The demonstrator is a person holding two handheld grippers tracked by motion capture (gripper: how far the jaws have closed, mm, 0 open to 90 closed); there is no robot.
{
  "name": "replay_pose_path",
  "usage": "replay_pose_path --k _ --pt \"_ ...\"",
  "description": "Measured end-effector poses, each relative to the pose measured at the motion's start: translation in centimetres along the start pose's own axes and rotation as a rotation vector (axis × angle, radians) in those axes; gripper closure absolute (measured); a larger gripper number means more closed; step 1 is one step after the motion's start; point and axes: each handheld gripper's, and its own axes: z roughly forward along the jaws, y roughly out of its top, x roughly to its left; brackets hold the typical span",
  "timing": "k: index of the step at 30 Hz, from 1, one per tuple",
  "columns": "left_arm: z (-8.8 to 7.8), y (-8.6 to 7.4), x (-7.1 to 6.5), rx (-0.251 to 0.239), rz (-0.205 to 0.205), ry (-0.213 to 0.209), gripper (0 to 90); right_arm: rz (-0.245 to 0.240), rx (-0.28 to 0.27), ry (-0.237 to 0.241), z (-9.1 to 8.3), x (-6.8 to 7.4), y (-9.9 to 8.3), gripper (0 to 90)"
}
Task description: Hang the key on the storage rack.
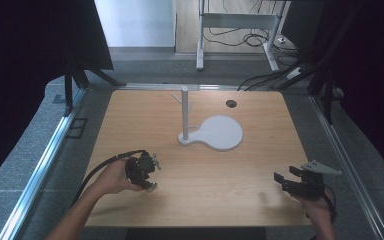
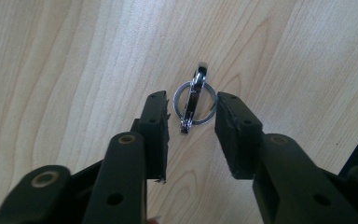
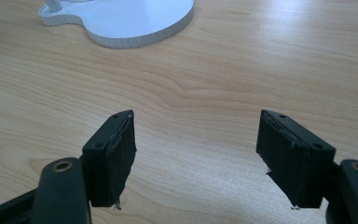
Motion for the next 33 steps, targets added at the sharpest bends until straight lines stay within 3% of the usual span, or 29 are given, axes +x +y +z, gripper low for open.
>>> replay_pose_path --k 8,19,28,33 --pt "0.7 0.2 -0.1 0.018 0.008 -0.01 72.9 -0.001 0.002 0.0 0.1 0.0 0.0 28.8" --pt "1.6 0.6 -0.2 0.041 0.02 -0.01 74.9 -0.002 0.007 0.0 0.1 0.0 -0.1 28.8" --pt "2.1 0.5 -0.2 0.046 0.016 -0.008 82.9 -0.002 0.008 0.0 0.1 0.0 -0.1 28.8" --pt "2.4 0.5 -0.1 0.054 0.019 -0.01 82.5 0.0 0.012 -0.001 0.2 0.0 -0.1 28.8"
